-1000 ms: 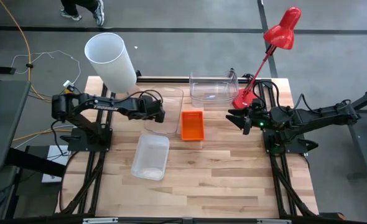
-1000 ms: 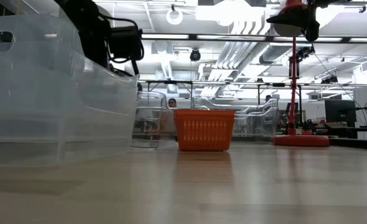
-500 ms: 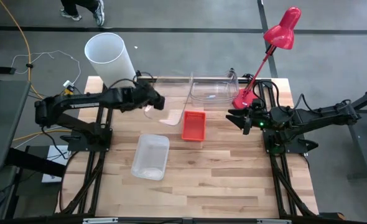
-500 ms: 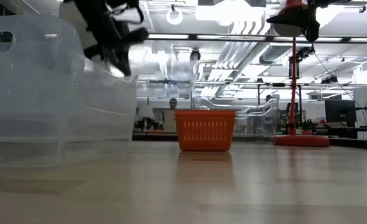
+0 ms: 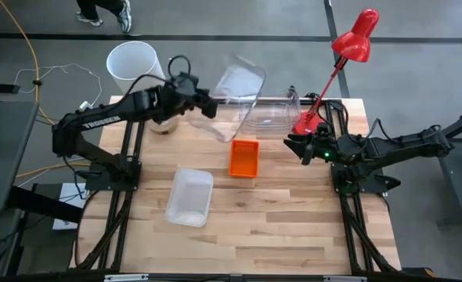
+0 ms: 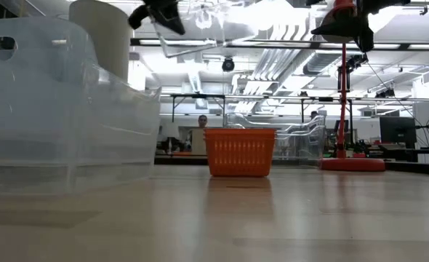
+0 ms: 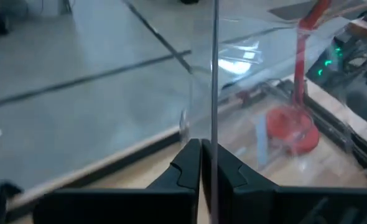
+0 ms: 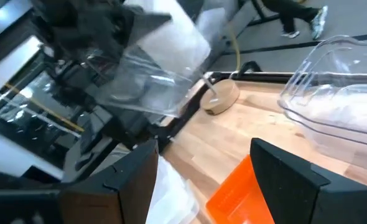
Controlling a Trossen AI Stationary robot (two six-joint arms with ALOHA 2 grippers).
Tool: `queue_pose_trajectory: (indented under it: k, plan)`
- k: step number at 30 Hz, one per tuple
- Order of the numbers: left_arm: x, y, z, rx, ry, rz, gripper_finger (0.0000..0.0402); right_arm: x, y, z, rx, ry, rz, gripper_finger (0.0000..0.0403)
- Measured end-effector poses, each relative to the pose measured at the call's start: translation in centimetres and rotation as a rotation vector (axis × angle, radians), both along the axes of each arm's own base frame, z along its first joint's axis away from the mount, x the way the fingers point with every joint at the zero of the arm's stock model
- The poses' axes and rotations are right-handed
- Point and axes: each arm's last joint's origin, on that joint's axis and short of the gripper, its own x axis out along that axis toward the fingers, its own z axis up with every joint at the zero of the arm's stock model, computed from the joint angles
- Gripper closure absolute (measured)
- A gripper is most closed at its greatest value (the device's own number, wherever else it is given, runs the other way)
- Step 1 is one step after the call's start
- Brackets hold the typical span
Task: Stack baskets by color
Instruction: Stack the bottom transparent bin on top of the top transparent bin
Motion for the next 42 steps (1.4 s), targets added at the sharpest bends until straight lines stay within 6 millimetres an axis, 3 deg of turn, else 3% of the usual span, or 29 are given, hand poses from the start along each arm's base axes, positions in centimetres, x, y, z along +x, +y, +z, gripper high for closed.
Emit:
queue_pose_trajectory:
  k: [6, 13, 18, 24, 34, 42]
  plan:
    - [3.4, 1.3, 1.3, 0.033, 0.047, -0.083, 0.0401, 1.4, -0.4, -1.5, 0.085, 0.052, -0.156, 0.016]
    - [5.8, 2.2, 3.0, 0.053, 0.02, -0.163, 0.0401, 1.5, -2.9, -3.5, 0.172, 0.173, -0.342, 0.0182]
    - [6.5, 2.5, 3.8, 0.075, 0.012, -0.179, 0.0401, 0.9, -5.1, -4.0, 0.185, 0.233, -0.462, 0.0257]
    - [6.5, 2.4, 3.7, 0.067, 0.011, -0.194, 0.0401, 0.1, -7.2, -4.2, 0.13, 0.306, -0.55, 0.039]
    - [6.5, 2.5, 3.7, 0.067, 0.01, -0.192, 0.0401, -1.0, -11.5, -5.1, 0.174, 0.642, -0.757, 0.0402]
    - [6.5, 2.5, 3.7, 0.067, 0.009, -0.19, 0.0401, 0.7, -15.2, -7.8, 0.228, 0.8, -0.648, 0.0402]
